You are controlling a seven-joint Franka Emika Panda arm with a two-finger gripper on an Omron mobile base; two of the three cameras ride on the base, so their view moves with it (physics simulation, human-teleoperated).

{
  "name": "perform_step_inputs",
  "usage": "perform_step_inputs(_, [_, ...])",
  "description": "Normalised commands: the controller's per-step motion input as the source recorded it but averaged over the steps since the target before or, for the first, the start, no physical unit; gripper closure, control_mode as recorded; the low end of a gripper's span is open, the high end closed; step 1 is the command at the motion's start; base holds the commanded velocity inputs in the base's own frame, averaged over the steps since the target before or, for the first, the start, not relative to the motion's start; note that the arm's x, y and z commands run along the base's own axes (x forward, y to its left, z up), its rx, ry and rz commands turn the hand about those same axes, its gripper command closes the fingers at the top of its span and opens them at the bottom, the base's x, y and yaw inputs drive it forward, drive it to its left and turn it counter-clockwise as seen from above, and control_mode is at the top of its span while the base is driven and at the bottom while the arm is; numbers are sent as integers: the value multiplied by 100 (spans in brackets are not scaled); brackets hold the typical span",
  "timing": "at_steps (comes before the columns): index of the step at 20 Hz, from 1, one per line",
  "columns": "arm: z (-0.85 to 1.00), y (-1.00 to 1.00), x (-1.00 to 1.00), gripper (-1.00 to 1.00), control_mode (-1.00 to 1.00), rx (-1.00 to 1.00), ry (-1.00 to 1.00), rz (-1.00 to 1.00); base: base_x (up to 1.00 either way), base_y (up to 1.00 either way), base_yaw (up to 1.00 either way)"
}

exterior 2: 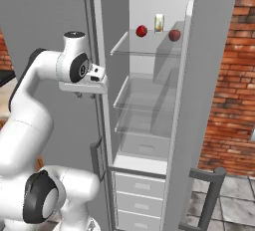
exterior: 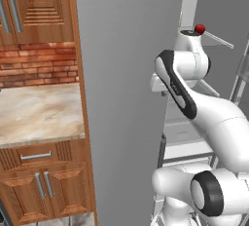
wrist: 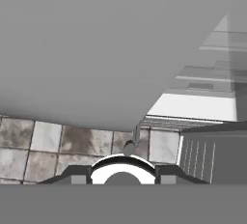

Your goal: Pick the apple and mango from the fridge and place them on the plate next to the blender to make a fruit smoothie.

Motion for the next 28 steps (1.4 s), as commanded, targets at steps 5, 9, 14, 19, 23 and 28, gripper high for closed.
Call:
perform_step_inputs(5, [0, 0, -20, -100, -100, 0, 0, 0, 0, 0, 0])
perform_step_inputs(9, [0, 0, -75, -100, -100, 0, -2, 0, 0, 0, 0])
perform_step_inputs(14, [0, 0, -69, -100, -100, 0, -5, 0, 0, 0, 0])
perform_step_inputs(19, [0, 0, -54, -100, -100, 0, -12, 0, 0, 0, 0])
perform_step_inputs(23, [0, 0, -20, -100, -100, 0, -8, 0, 0, 0, 0])
perform_step_inputs(28, [0, 0, 0, -100, 100, 0, 0, 0, -7, -5, 0])
